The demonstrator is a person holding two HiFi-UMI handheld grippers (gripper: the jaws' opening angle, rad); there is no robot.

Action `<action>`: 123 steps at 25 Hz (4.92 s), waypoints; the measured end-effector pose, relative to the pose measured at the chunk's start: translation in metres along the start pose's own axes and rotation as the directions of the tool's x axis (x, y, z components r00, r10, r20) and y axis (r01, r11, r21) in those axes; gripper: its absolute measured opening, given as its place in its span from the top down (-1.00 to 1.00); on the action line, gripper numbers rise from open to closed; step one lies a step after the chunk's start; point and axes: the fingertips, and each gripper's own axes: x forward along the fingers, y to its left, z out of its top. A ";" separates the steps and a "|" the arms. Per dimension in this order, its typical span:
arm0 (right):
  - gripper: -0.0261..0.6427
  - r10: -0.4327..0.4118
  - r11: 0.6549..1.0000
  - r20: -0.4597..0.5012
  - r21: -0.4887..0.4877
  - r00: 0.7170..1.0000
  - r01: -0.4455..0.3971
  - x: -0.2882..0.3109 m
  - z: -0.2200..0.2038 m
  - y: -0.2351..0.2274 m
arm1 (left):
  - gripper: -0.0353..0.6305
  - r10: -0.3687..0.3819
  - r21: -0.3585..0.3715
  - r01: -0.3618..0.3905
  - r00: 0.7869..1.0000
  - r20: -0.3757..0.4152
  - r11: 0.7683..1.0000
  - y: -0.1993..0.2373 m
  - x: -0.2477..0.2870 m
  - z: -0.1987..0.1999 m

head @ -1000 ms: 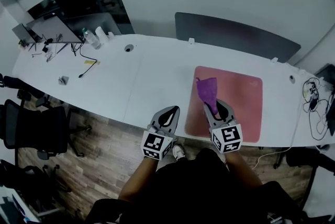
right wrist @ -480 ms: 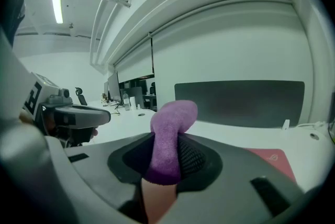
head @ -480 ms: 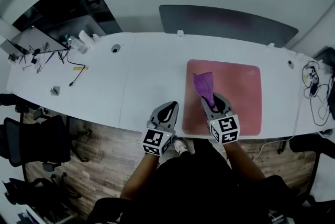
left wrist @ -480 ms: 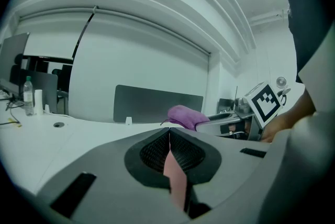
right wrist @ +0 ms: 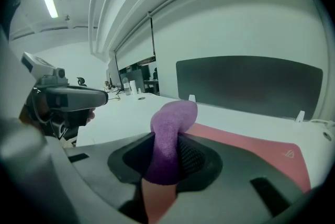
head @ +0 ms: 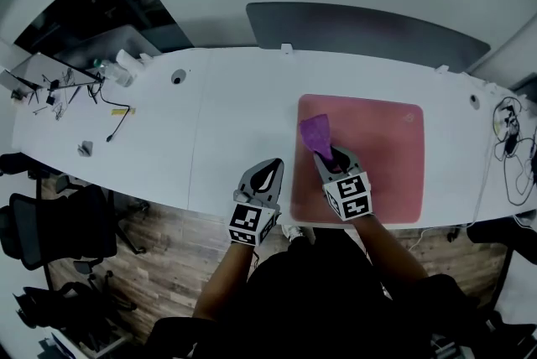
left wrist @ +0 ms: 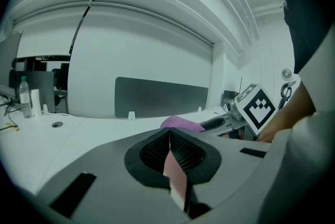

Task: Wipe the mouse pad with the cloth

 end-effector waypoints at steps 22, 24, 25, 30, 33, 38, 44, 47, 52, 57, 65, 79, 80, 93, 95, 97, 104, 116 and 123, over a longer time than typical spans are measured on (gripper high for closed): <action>0.50 -0.039 0.999 -0.255 0.003 0.966 0.041 0.129 -0.027 -0.041 | 0.83 0.023 0.044 -0.018 0.993 -0.113 0.999 0.010 0.046 -0.029; 0.50 -0.032 0.999 -0.263 0.014 0.964 0.037 0.132 -0.027 -0.041 | 0.83 0.023 0.037 -0.019 0.993 -0.115 0.999 0.010 0.047 -0.030; 0.50 -0.026 0.999 -0.263 0.027 0.964 0.034 0.132 -0.027 -0.041 | 0.83 0.024 0.033 -0.021 0.993 -0.116 0.999 0.011 0.047 -0.030; 0.50 -0.008 0.996 -0.253 0.080 0.967 0.029 0.133 -0.029 -0.045 | 0.83 0.028 0.027 -0.025 0.993 -0.116 0.999 0.011 0.048 -0.031; 0.51 -0.026 0.994 -0.250 0.100 0.968 0.052 0.133 -0.033 -0.053 | 0.83 0.027 0.029 -0.024 0.992 -0.126 0.999 0.012 0.048 -0.036; 0.51 -0.054 0.994 -0.242 0.082 0.969 0.076 0.127 -0.035 -0.074 | 0.83 0.009 0.030 -0.006 0.993 -0.122 1.000 0.005 0.055 -0.034; 0.51 -0.103 0.988 -0.253 0.089 0.962 0.129 0.113 -0.040 -0.100 | 0.83 -0.014 0.042 0.019 0.993 -0.119 0.999 -0.005 0.062 -0.030; 0.51 -0.125 0.986 -0.260 0.077 0.957 0.150 0.109 -0.042 -0.109 | 0.83 -0.021 0.045 0.026 0.992 -0.126 0.999 -0.007 0.062 -0.030; 0.51 -0.147 0.979 -0.267 0.096 0.952 0.178 0.098 -0.046 -0.127 | 0.83 -0.022 0.040 0.028 0.991 -0.131 0.999 -0.011 0.065 -0.031; 0.51 -0.180 0.970 -0.265 0.111 0.947 0.216 0.086 -0.054 -0.148 | 0.83 -0.012 0.022 0.016 0.989 -0.146 1.000 -0.008 0.067 -0.034; 0.51 -0.256 0.941 -0.272 0.149 0.928 0.303 0.052 -0.069 -0.192 | 0.83 0.002 -0.054 -0.010 0.990 -0.139 0.998 0.005 0.070 -0.033; 0.52 -0.401 0.886 -0.311 0.105 0.862 0.451 -0.011 -0.101 -0.271 | 0.83 -0.038 -0.056 0.030 0.988 -0.147 0.998 -0.010 0.079 -0.034; 0.52 -0.411 0.883 -0.313 0.097 0.856 0.460 -0.015 -0.103 -0.275 | 0.83 -0.039 -0.051 0.032 0.988 -0.148 0.998 -0.011 0.079 -0.034; 0.53 -0.533 0.821 -0.355 0.002 0.768 0.571 -0.072 -0.130 -0.331 | 0.83 -0.025 -0.052 0.017 0.985 -0.171 0.999 -0.009 0.074 -0.043; 0.54 -0.556 0.813 -0.366 -0.051 0.747 0.580 -0.080 -0.132 -0.338 | 0.83 -0.020 -0.051 0.011 0.985 -0.169 0.999 -0.008 0.074 -0.044; 0.54 -0.566 0.806 -0.374 -0.063 0.735 0.589 -0.084 -0.136 -0.343 | 0.83 -0.013 -0.046 0.005 0.986 -0.166 0.999 -0.007 0.074 -0.044; 0.54 -0.594 0.783 -0.315 -0.018 0.740 0.622 -0.092 -0.121 -0.338 | 0.83 -0.017 -0.058 0.007 0.986 -0.169 0.998 -0.012 0.072 -0.047; 0.54 -0.350 0.936 -0.069 0.002 0.934 0.351 -0.047 -0.016 -0.174 | 0.83 -0.004 -0.062 -0.005 0.990 -0.142 0.998 -0.007 0.061 -0.044; 0.54 -0.154 0.988 -0.090 -0.011 0.984 0.154 0.009 -0.008 -0.082 | 0.83 0.030 -0.070 -0.041 0.988 -0.152 0.997 0.004 0.042 -0.053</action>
